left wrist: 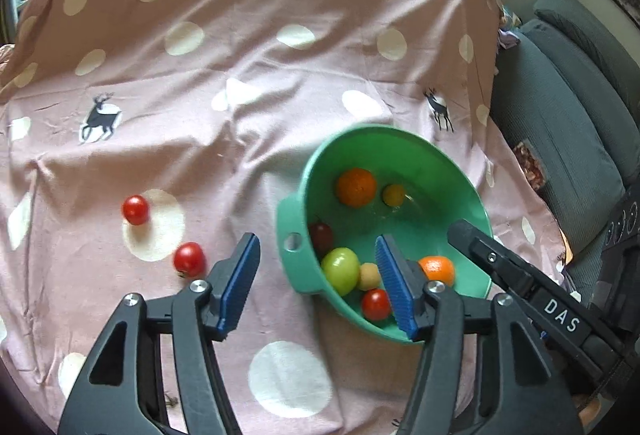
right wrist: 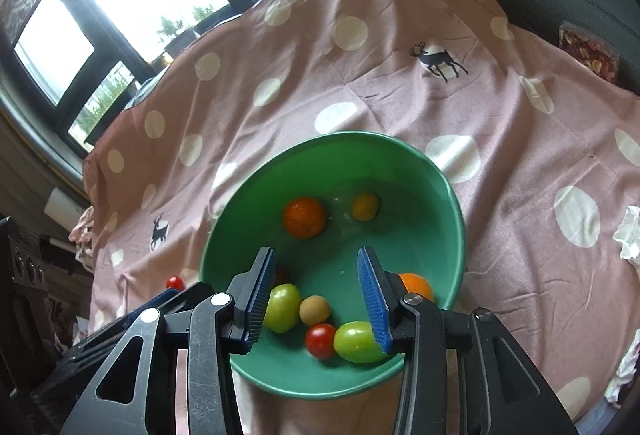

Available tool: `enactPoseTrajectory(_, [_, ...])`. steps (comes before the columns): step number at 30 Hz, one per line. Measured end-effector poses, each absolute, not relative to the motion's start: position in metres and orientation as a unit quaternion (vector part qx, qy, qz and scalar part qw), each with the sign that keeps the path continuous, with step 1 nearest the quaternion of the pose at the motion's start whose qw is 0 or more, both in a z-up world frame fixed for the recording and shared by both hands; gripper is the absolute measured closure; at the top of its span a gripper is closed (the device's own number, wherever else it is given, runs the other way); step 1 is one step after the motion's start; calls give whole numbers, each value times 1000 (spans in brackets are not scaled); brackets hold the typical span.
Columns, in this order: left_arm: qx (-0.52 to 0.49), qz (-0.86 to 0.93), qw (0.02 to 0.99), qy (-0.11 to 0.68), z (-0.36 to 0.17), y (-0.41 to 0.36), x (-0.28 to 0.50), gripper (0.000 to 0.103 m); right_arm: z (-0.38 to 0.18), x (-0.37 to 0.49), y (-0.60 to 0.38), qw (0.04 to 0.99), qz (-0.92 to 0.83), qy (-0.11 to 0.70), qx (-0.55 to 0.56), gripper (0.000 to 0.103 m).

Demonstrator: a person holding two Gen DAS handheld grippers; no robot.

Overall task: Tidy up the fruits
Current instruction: 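Move the right tool to another red cherry tomato and close on it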

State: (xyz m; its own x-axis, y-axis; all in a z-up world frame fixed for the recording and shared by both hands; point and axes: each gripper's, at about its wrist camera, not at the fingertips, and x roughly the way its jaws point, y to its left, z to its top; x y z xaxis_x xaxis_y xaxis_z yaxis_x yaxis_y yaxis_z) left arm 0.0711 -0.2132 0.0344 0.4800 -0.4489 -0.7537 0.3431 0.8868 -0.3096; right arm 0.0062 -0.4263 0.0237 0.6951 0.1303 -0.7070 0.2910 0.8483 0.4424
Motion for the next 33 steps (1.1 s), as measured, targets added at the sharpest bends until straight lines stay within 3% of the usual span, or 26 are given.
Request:
enactPoseTrajectory(6, [-84, -158, 865, 469, 29, -149, 97, 41, 36, 13, -385, 888, 31, 384, 252, 60])
enactPoseTrajectory(13, [-111, -121, 848, 503, 0, -95, 136, 48, 28, 37, -315, 881, 97, 425, 185, 60])
enactPoseTrajectory(17, [-126, -128, 835, 520, -16, -87, 152, 56, 12, 57, -278, 873, 116, 450, 149, 60])
enactPoseTrajectory(27, [-135, -139, 815, 546, -47, -93, 175, 58, -26, 88, -244, 861, 101, 488, 102, 60])
enactPoseTrajectory(33, [-144, -143, 811, 548, -55, -94, 180, 66, -36, 95, -234, 858, 88, 499, 84, 60])
